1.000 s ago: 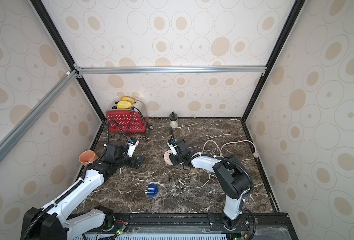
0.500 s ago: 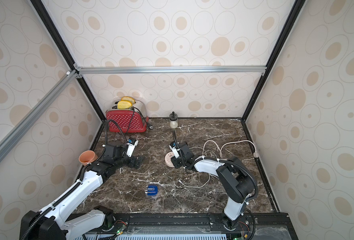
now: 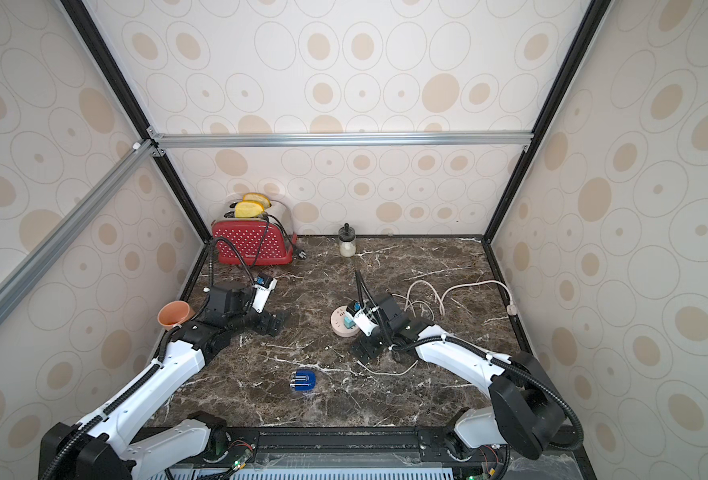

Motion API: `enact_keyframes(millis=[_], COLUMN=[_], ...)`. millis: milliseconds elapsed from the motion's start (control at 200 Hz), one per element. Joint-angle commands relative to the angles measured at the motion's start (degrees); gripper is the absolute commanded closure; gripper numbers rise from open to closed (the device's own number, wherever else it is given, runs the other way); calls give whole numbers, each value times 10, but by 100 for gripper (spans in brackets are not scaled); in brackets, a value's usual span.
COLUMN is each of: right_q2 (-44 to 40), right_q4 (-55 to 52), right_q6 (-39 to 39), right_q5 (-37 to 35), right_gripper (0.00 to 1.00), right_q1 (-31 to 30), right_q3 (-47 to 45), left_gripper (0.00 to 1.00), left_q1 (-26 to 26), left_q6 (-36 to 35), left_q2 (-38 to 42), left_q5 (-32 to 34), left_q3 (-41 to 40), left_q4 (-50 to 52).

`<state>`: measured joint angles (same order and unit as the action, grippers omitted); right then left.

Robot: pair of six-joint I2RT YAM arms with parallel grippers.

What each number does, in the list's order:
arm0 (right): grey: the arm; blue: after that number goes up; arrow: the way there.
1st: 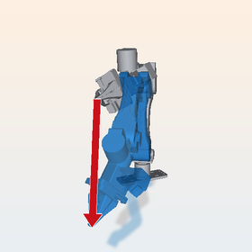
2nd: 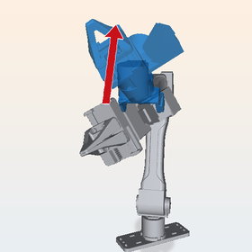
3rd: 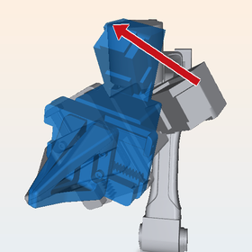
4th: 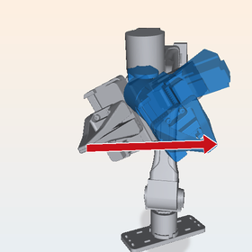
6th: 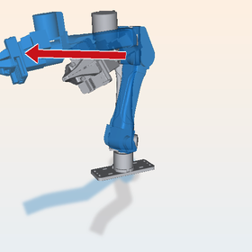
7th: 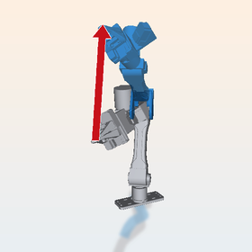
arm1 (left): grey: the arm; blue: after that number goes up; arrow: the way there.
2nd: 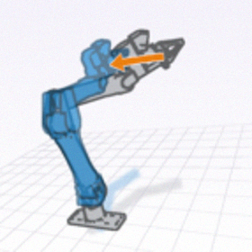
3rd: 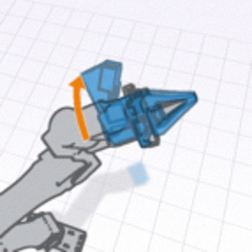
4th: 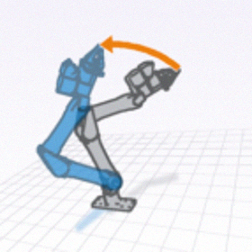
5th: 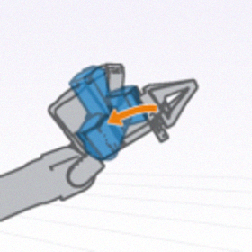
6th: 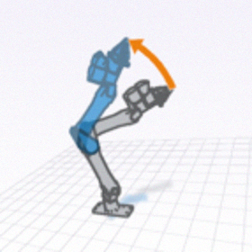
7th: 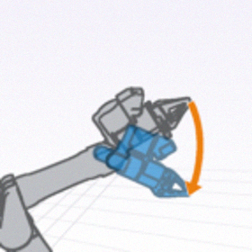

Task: Charge the electric shaver
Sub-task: Insert the plug into the socket, then pick up the charging cable from the center of the board.

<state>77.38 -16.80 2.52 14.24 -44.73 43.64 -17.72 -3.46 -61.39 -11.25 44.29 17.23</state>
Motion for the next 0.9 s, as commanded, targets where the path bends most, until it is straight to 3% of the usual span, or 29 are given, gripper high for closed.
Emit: enact_keyframes(millis=[0,180,411,611,751,891], right_q2=[-22,22,117,143,138,136], right_q4=[-28,-61,-97,-114,-117,-113], right_q6=[-21,27,70,87,95,96], right_q5=[43,1,-101,-143,-145,-143], right_gripper=[15,34,43,59,75,97], right_q1=[-13,-20,-65,-69,-71,-72], right_q3=[-46,-30,8,23,19,15], left_gripper=[1,1,1,1,1,1], left_q1=[4,3,4,3,4,4], left_q6=[-18,-5,-1,-9,-10,-7], left_q2=[-1,6,10,17,21,20], left_q5=[-17,-31,-26,-20,-24,-36], left_q3=[30,33,33,33,32,31], left_q4=[27,29,34,46,52,53])
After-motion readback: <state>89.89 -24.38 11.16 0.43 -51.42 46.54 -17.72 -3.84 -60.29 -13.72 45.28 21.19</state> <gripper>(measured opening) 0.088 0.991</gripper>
